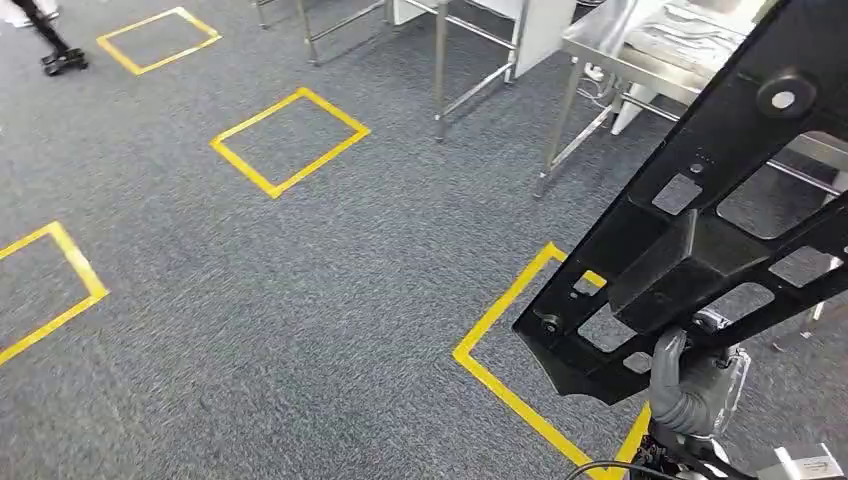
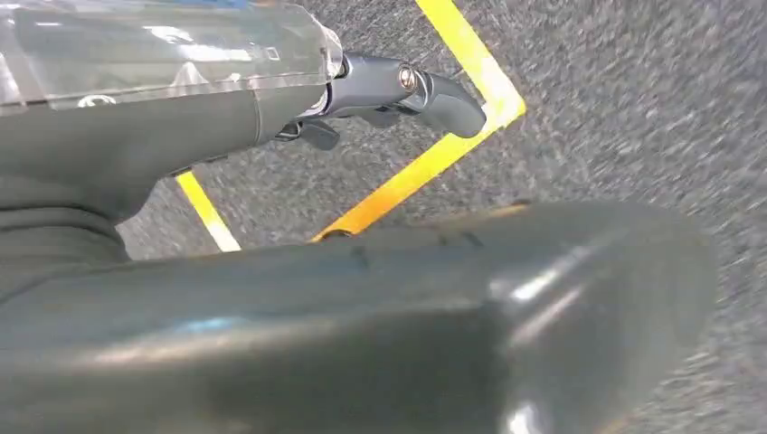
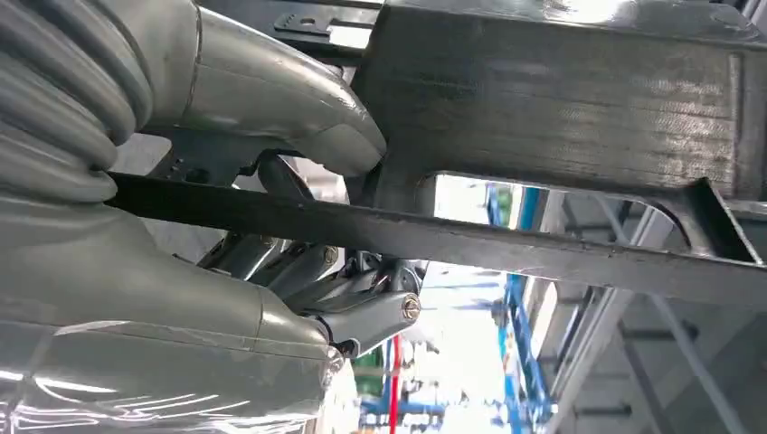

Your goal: Take the parts from the cabinet and place them on the table.

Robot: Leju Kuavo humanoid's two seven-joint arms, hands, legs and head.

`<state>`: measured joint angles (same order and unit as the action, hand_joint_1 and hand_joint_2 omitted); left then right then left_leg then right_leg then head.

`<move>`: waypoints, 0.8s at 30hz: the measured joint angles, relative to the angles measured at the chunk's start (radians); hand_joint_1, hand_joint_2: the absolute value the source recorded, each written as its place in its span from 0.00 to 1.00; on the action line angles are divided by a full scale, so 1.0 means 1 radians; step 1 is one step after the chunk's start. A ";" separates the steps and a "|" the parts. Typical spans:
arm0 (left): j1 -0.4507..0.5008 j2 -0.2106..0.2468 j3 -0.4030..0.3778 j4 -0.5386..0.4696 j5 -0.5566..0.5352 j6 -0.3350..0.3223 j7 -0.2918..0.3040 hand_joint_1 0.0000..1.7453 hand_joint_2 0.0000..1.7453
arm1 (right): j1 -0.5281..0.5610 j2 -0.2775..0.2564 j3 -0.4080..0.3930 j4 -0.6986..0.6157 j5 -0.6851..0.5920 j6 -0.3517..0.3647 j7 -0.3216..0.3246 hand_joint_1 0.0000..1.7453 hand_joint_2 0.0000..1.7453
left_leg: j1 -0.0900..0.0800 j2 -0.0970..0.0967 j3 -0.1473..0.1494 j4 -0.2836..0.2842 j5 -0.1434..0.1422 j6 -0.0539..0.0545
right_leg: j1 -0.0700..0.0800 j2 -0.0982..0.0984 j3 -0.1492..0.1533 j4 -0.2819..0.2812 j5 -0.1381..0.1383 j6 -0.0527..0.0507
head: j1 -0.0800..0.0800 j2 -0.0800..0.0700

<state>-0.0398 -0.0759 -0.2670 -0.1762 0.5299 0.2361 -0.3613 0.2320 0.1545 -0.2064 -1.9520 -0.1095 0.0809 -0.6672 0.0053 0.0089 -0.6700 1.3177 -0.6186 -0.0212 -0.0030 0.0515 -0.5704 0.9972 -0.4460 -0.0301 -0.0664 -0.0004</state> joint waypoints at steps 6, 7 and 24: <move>0.000 0.000 -0.001 0.000 0.000 0.006 -0.001 0.00 0.00 | 0.000 -0.001 0.002 0.002 0.000 -0.012 0.000 1.00 1.00 | 0.000 -0.016 0.073 -0.188 0.124 0.006 | -0.001 0.037 0.006 0.005 -0.005 0.005 | 0.000 0.000; -0.002 0.003 -0.003 0.001 0.000 0.010 -0.004 0.00 0.00 | -0.002 -0.007 0.006 0.006 -0.002 -0.018 -0.001 1.00 1.00 | 0.001 -0.095 0.120 -0.312 0.150 0.021 | -0.007 0.077 -0.011 0.014 -0.006 0.027 | 0.000 0.000; -0.004 -0.006 -0.003 0.001 0.033 0.005 -0.013 0.00 0.00 | -0.013 -0.060 0.031 0.050 -0.006 -0.015 -0.002 1.00 1.00 | 0.000 0.071 0.167 -0.312 0.104 0.004 | -0.004 -0.074 -0.003 -0.005 0.003 0.017 | 0.001 0.000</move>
<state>-0.0437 -0.0824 -0.2697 -0.1755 0.5627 0.2411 -0.3746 0.2185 0.0943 -0.1751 -1.9017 -0.1159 0.0660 -0.6695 0.0053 0.0801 -0.5034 1.0056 -0.5141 -0.0167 -0.0073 -0.0228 -0.5732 0.9927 -0.4427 -0.0131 -0.0656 -0.0004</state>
